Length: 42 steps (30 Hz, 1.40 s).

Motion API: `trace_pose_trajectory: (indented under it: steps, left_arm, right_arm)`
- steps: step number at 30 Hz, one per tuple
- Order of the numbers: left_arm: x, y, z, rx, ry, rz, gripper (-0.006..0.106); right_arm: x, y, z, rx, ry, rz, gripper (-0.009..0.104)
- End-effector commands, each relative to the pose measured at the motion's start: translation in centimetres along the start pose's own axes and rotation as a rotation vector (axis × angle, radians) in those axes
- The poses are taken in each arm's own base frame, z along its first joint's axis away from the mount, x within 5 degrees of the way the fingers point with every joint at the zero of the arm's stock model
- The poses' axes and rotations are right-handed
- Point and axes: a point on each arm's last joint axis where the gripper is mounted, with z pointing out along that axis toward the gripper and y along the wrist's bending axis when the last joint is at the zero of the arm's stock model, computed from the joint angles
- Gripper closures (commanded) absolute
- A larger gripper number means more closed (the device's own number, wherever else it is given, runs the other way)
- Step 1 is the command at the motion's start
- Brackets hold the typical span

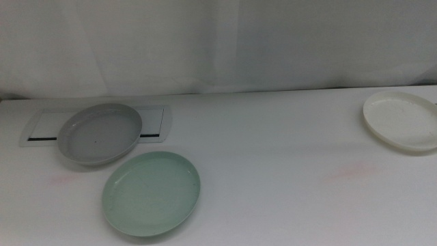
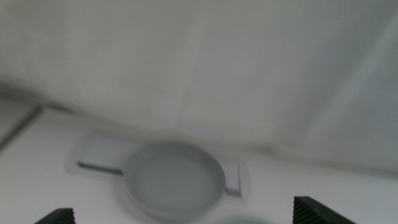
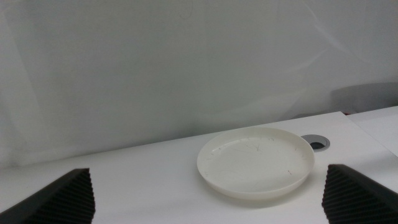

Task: Stack the three bowls on top of each other.

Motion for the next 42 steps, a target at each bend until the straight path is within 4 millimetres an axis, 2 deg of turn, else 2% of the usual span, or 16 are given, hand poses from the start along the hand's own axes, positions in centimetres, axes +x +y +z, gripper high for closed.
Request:
trace_pose_trajectory:
  steps: [1, 5, 9, 14, 15, 23, 28, 35, 42]
  left_arm:
    - [-1.3, -1.0, 1.8, 0.044, 0.138, 0.021, 0.009]
    - [-2.8, -1.5, 5.1, 0.033, 0.297, 0.027, 0.009]
    - [-2.4, -1.8, 8.8, 0.02, 0.469, 0.035, 0.009]
    - [0.3, -3.3, 13.2, 0.028, 0.682, 0.063, 0.009]
    - [1.6, -3.8, 14.9, -0.011, 0.754, 0.075, 0.009]
    - [7.1, -4.9, 20.6, -0.215, 0.924, 0.19, 0.009]
    - [9.7, -5.0, 23.1, -0.218, 0.976, 0.199, 0.009]
    - [12.2, -5.0, 25.5, -0.21, 0.978, 0.172, 0.009]
    - [14.0, -5.1, 26.7, -0.205, 1.007, 0.119, 0.009]
  right_arm:
    - [0.1, -0.1, 0.0, 0.004, -0.006, -0.002, -0.008]
    - [0.1, -0.1, 0.0, 0.004, -0.006, -0.002, -0.008]
    - [0.1, -0.1, 0.0, 0.004, -0.006, -0.002, -0.008]
    - [0.1, -0.1, 0.0, 0.004, -0.007, -0.002, -0.008]
    - [0.1, -0.1, 0.0, 0.004, -0.007, -0.002, -0.008]
    - [0.1, -0.1, 0.0, 0.004, -0.007, -0.002, -0.008]
    - [0.1, -0.1, 0.0, 0.004, -0.006, -0.002, -0.008]
    - [0.1, -0.1, 0.0, 0.005, -0.003, -0.002, -0.008]
    - [0.1, -0.1, 0.0, 0.005, -0.003, -0.002, -0.008]
